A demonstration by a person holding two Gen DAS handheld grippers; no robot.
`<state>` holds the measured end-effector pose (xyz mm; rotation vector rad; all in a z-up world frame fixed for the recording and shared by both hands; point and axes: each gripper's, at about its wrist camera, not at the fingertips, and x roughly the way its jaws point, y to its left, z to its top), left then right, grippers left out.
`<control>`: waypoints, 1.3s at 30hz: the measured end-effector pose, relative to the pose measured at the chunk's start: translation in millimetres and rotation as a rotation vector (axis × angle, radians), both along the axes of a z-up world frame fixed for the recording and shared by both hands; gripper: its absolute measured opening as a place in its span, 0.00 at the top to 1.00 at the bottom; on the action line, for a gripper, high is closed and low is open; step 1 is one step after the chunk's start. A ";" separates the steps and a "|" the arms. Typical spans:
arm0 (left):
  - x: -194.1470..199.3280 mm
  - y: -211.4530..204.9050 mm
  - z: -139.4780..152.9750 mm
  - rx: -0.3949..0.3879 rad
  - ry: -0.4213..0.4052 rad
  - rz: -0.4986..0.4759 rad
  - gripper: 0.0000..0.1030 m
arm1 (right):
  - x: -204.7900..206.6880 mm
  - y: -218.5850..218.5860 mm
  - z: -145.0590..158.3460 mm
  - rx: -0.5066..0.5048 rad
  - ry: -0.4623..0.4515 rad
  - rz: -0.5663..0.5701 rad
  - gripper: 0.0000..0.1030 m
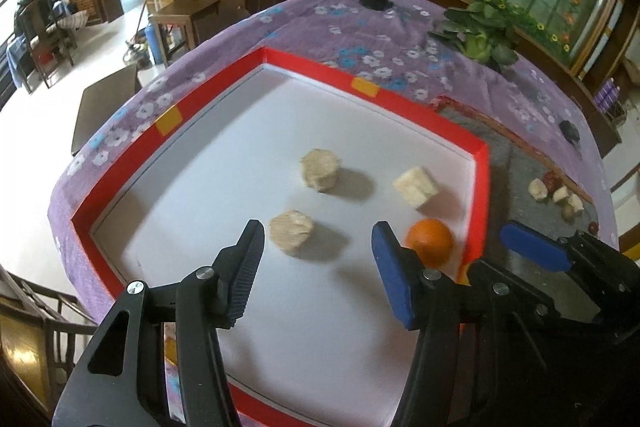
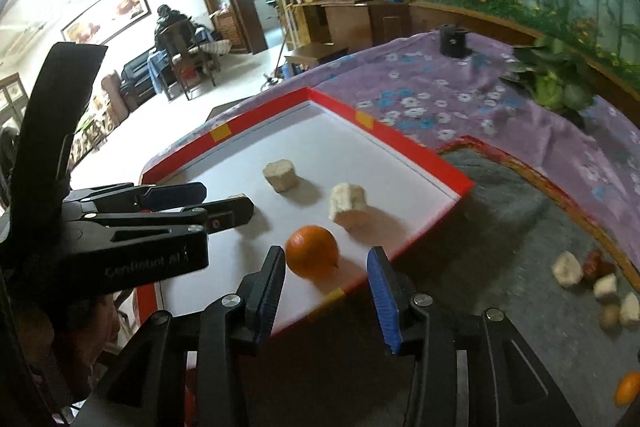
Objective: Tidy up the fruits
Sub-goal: 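Open both tools to release the block and orange into the tray, then move both open tools back over the felt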
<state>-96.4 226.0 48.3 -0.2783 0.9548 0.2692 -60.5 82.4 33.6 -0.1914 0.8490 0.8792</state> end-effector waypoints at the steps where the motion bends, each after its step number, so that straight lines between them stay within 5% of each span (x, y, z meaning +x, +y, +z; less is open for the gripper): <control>1: 0.7 -4.1 1.6 0.001 -0.004 -0.009 0.45 | -0.8 -8.3 1.3 0.000 -0.001 -0.014 0.59; 22: 59.3 -157.8 0.5 -0.055 0.030 -0.337 0.46 | -9.2 -228.9 -4.5 -0.008 0.002 -0.461 0.56; 39: 147.0 -205.2 -35.4 0.024 0.105 -0.425 0.46 | -10.6 -319.4 -6.7 0.008 0.004 -0.610 0.54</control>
